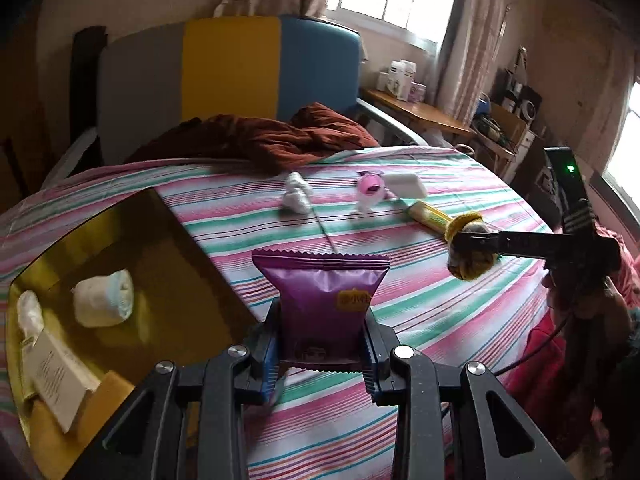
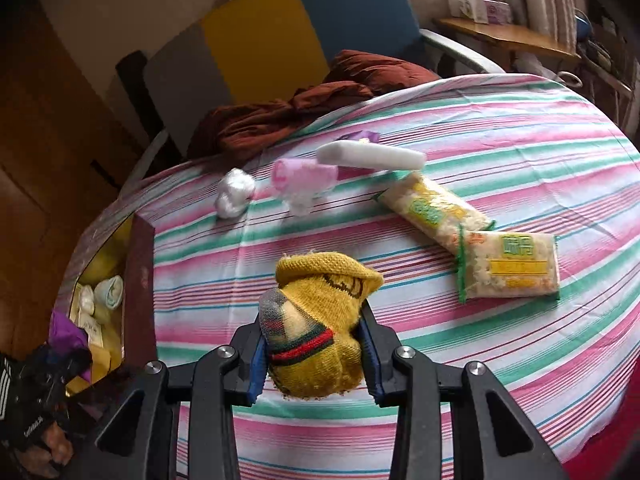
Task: Organize objects
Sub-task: 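Carry the sock and purple packet to the gold tray and release them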
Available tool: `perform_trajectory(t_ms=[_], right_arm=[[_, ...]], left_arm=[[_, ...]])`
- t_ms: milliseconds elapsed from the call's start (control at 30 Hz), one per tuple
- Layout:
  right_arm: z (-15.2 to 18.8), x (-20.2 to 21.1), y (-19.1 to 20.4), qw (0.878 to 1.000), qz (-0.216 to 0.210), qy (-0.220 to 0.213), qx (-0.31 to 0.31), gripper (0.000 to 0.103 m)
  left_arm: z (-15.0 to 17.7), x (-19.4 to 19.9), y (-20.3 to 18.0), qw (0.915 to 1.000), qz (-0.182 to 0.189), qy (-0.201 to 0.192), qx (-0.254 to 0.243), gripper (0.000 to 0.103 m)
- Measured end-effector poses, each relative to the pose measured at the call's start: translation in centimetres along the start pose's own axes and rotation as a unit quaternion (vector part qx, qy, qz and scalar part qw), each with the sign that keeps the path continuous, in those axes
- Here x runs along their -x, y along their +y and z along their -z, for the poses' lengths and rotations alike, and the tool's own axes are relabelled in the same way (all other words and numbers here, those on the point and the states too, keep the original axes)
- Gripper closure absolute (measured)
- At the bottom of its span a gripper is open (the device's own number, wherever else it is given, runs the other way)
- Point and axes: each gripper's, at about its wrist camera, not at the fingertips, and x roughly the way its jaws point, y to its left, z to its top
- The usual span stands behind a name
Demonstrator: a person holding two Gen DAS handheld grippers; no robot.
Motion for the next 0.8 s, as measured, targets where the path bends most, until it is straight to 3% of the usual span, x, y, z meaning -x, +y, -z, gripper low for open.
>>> perform_trajectory(t_ms=[367,600,800], right_arm=[[0.4,-1.4,10.8,0.993,-0.079,0.019,0.084,0.065],[0.8,-3.4,18.1,0.981,-0.122,0.038,0.145,0.065],[1.4,-4.6,21.7,0.975,-0.134,0.052,0.172,0.065]], left_arm=[[1.8,2.9,6.0,0.9974,-0.028,-0.012,0.066,0.069],[1.6,4.9,11.2,0.9897,-0.068,-0.032,0.122,0.069],[1.4,6.0,14.6,0.9828,-0.09,-0.049,0.154,0.069]])
